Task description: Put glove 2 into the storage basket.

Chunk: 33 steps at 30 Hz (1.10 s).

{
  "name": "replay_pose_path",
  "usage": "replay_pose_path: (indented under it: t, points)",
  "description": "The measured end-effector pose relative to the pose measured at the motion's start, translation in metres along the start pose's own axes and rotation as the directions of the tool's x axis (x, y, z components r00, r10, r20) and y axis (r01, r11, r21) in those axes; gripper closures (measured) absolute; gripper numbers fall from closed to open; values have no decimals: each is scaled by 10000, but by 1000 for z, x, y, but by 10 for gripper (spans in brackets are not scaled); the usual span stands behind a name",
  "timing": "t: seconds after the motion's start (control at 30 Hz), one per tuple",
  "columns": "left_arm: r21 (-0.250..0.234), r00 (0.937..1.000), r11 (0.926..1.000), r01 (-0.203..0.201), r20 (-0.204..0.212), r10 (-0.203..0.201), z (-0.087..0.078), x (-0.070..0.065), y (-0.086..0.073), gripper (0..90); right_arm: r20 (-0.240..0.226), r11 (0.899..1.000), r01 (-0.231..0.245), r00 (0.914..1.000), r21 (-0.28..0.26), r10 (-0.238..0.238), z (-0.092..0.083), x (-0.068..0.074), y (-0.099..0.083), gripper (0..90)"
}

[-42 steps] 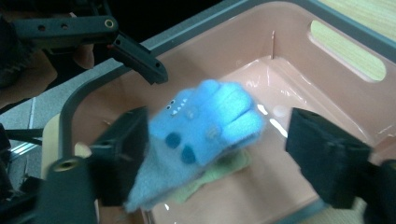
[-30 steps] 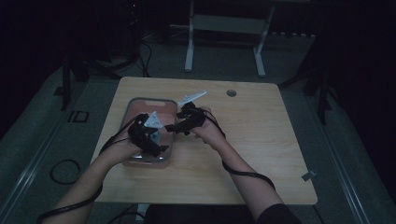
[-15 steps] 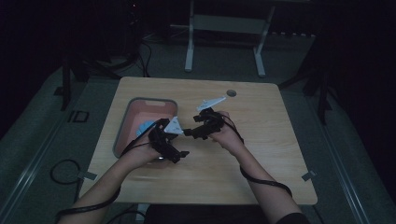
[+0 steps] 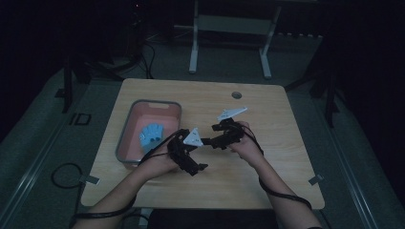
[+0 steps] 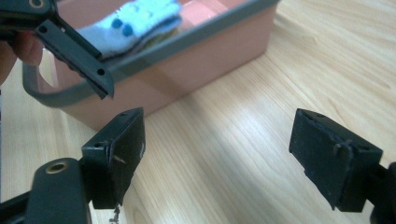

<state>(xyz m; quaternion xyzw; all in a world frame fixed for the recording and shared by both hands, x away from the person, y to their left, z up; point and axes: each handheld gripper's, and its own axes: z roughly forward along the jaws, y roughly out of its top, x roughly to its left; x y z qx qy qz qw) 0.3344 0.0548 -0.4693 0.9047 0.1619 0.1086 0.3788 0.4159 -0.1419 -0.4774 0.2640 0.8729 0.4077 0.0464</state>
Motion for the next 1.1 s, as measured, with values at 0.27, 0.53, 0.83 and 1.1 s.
replay_pose_path:
  t: [0.27, 0.53, 0.83, 1.1]
  points:
    - [3, 9986, 9997, -258, 459, 257, 22, -14, 0, 22, 113, 9997, -222, 9997, 128, 221, -3, -7, -26, 184]
    - [188, 9924, 9987, -471, 1147, 446, 58, -35, -9, 21, 284, 9974, -636, 9976, 335, 627, -5, -16, -58, 176]
    - [188, 9850, 9996, -194, 1719, 158, 77, -41, -14, 22, 368, 9958, -747, 9967, 530, 728, -8, -23, -86, 176]
    - [156, 9826, 9997, -211, 1847, 179, 78, -42, -13, 22, 587, 9981, -538, 9969, 307, 519, -15, -24, -95, 180]
